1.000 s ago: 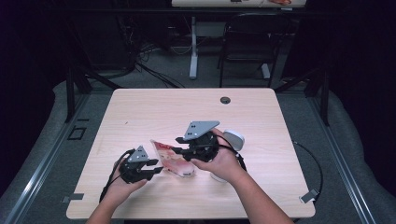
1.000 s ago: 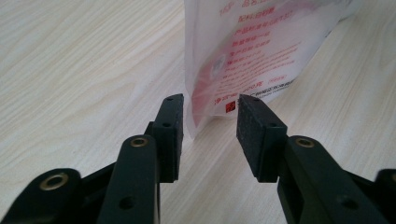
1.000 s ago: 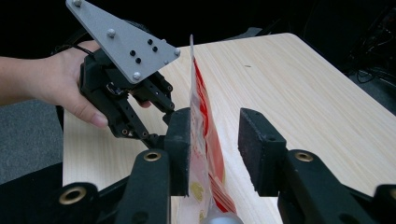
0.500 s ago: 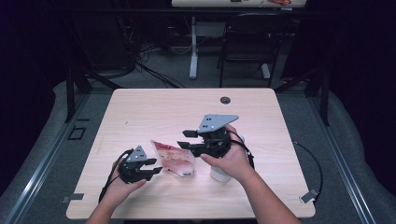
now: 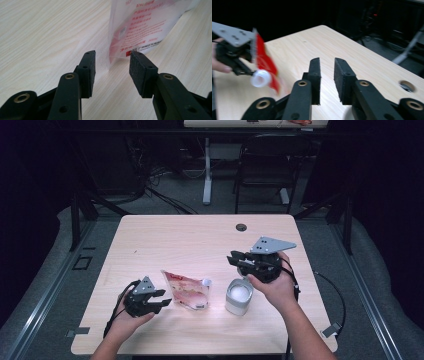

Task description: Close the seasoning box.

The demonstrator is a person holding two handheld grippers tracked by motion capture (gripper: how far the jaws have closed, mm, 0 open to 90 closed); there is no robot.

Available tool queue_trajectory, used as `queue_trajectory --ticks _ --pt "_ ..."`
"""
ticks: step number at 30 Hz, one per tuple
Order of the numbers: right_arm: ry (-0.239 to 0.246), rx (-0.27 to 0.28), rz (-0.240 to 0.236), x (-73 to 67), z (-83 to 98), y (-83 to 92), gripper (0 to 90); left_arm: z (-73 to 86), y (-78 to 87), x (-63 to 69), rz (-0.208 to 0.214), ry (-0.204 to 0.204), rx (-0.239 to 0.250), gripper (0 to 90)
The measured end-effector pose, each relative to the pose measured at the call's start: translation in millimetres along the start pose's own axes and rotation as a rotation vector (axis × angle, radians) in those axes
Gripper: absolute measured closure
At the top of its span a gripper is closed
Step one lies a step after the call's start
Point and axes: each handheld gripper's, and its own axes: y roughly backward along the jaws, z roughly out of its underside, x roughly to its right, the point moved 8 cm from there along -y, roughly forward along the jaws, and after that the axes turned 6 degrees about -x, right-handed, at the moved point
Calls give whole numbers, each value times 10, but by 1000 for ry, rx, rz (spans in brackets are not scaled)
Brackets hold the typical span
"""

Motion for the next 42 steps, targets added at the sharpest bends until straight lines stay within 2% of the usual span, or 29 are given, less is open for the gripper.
queue_trajectory --ticks 5,12,20,24,30,39,42 --pt "-27 8 63 204 35 95 842 3 -8 -5 -4 1 -1 568" --pt "-75 -10 149 494 161 218 900 13 3 -16 -8 5 -2 569" --pt "-137 -47 165 669 418 207 900 13 22 -35 -8 11 6 568" --pt "-148 -66 158 681 533 163 900 17 14 -33 -9 15 5 568" --pt "-158 -90 136 621 699 82 900 24 25 -40 -12 20 8 569" --pt "-175 -78 89 450 893 49 900 32 34 -58 -20 24 7 568" --pt "-163 -79 75 375 936 43 896 30 36 -59 -21 25 10 569"
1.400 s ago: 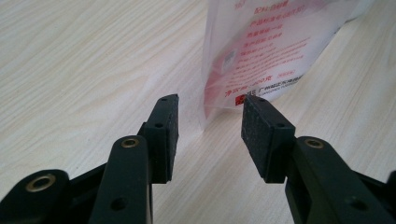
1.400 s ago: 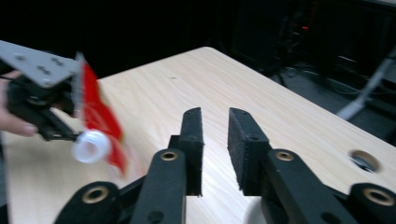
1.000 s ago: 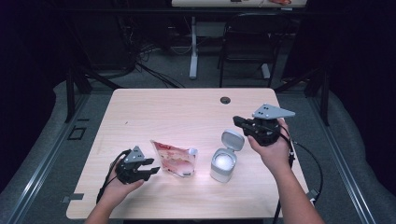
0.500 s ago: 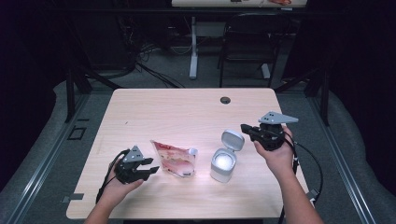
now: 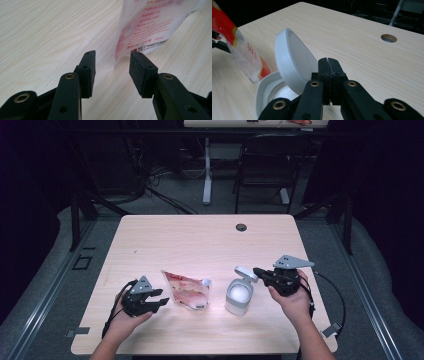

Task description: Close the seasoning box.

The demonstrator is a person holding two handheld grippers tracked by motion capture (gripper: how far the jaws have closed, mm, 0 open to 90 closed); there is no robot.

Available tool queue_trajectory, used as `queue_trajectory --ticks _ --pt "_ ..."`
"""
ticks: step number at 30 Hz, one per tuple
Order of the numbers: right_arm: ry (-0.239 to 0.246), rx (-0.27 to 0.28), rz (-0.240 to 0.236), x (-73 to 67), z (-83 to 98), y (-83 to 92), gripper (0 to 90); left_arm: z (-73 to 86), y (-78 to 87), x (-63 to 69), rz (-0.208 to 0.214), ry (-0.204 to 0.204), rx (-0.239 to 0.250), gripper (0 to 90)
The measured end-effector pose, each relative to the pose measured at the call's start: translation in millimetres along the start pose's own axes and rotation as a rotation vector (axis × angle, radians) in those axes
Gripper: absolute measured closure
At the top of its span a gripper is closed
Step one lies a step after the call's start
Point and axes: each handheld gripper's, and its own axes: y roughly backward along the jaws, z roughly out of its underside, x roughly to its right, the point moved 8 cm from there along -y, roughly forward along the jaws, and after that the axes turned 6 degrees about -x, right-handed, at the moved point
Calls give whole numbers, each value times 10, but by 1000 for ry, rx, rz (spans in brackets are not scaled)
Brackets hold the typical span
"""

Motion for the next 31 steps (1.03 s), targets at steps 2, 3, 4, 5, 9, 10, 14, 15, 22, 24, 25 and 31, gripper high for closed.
queue_trajectory --ticks 2,3,4,5,9,10,14,15,22,24,25,31 --pt "0 8 -13 -45 24 2 893 0 1 0 2 2 2 568" --pt "0 8 -16 -63 37 5 890 1 0 -1 1 2 2 569" --pt "-1 15 -17 -79 50 9 889 4 2 -3 2 -1 -1 568" --pt "-5 26 -21 -94 63 16 887 7 2 1 5 3 0 568" --pt "-13 45 -20 -133 147 33 878 23 0 -5 2 5 -2 568" --pt "-21 55 -19 -137 166 30 873 26 3 -10 2 7 -1 568" --pt "-31 64 -4 -126 262 44 857 42 35 -39 -6 14 3 568" --pt "-32 66 5 -110 292 52 858 52 55 -54 -9 20 4 567" --pt "-100 83 67 124 493 209 838 191 163 -176 -29 68 17 563" --pt "-117 73 84 185 573 228 805 217 187 -202 -34 78 24 559" --pt "-124 66 87 214 612 236 787 227 194 -211 -36 83 25 558" --pt "-190 62 97 377 784 211 695 234 255 -297 -50 109 45 551"
